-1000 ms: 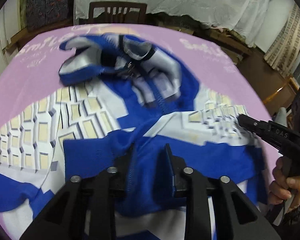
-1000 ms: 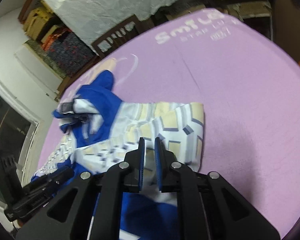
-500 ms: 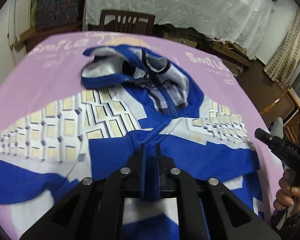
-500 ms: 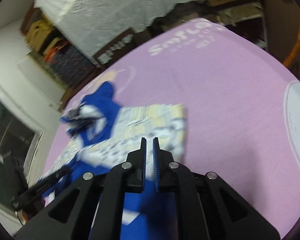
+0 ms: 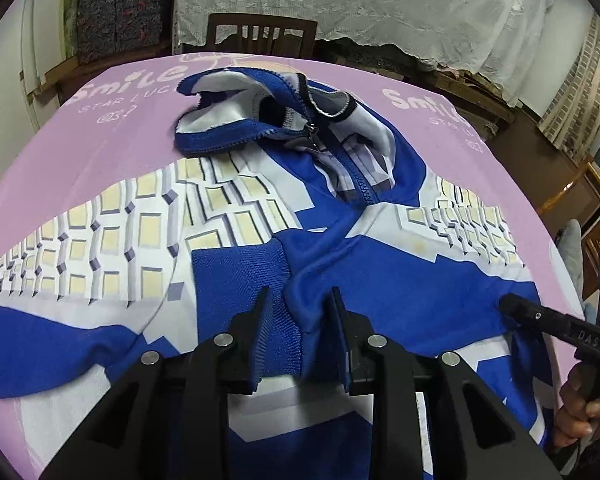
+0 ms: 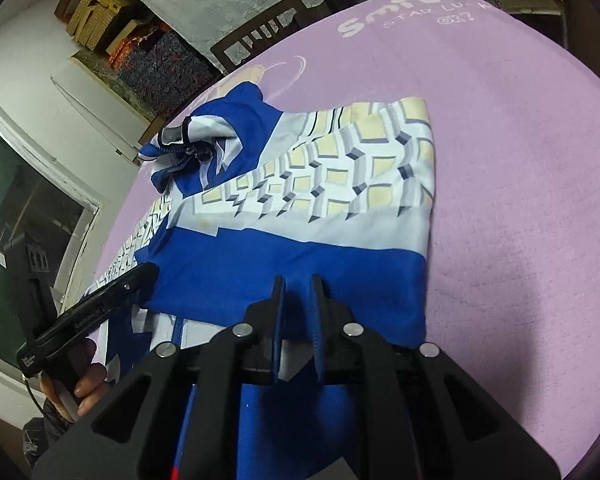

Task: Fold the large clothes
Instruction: 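Grasp the jacket side with the left gripper and fold it toward the zipper, then lift the blue sleeve cuff with the left gripper and lay it across the jacket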

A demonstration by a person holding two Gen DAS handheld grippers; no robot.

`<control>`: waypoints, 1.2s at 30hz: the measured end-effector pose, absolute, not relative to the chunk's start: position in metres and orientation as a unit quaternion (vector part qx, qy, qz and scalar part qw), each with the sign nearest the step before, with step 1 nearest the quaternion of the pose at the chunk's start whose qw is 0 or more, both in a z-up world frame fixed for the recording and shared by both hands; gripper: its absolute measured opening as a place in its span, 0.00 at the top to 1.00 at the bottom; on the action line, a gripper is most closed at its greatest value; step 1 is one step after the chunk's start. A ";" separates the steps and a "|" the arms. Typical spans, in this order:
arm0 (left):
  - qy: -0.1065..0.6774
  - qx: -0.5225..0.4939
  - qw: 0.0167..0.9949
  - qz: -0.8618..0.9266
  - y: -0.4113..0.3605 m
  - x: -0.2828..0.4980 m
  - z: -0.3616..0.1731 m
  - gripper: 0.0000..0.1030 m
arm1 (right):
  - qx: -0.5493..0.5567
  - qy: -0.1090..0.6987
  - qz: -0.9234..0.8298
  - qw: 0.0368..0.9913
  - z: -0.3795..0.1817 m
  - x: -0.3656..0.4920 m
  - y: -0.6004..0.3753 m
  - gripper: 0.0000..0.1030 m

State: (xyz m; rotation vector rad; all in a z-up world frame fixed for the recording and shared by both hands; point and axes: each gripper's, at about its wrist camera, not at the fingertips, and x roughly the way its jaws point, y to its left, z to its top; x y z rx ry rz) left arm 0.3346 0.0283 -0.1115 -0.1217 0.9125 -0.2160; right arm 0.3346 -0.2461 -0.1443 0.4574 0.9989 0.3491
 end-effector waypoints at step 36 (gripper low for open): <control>0.385 -0.248 0.865 0.203 0.336 0.230 -0.093 0.85 | 0.299 0.375 0.169 0.861 -0.117 0.260 -0.270 0.54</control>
